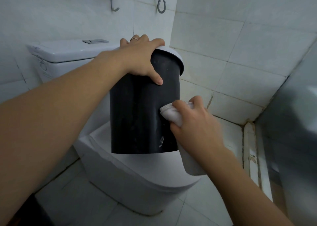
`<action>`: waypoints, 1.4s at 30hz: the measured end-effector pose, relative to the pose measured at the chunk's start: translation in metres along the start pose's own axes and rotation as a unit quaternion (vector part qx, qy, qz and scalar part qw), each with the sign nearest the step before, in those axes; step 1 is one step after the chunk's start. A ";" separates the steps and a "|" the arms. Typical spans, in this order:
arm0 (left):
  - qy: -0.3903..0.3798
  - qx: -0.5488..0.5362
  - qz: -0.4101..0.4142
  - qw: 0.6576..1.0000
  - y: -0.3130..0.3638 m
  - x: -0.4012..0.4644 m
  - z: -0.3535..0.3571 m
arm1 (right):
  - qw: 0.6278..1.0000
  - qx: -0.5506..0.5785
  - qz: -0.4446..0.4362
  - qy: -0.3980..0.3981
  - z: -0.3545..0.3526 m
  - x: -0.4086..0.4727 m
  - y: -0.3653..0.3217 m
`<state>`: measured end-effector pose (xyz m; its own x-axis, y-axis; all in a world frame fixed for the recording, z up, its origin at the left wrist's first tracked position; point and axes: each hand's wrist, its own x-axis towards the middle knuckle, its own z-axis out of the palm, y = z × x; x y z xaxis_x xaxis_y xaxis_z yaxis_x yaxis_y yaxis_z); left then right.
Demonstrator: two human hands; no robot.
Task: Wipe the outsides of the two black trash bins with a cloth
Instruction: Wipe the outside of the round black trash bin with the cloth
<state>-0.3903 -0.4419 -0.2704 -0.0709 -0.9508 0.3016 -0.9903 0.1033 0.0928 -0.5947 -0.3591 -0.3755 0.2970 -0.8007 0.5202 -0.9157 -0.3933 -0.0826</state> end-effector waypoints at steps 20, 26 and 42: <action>0.007 -0.007 -0.002 1.000 -0.003 -0.002 0.002 | 0.999 0.026 -0.025 -0.008 0.006 -0.017 0.000; 0.030 -0.018 -0.002 0.999 0.002 -0.002 0.006 | 0.996 0.069 0.009 -0.058 0.005 -0.014 0.010; 0.025 0.028 -0.013 0.999 -0.005 -0.007 0.010 | 0.990 0.122 0.018 -0.071 0.002 -0.012 0.014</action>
<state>-0.3861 -0.4389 -0.2824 -0.0400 -0.9373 0.3462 -0.9970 0.0604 0.0483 -0.6105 -0.3560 -0.3842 0.3162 -0.8650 0.3896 -0.8390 -0.4467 -0.3108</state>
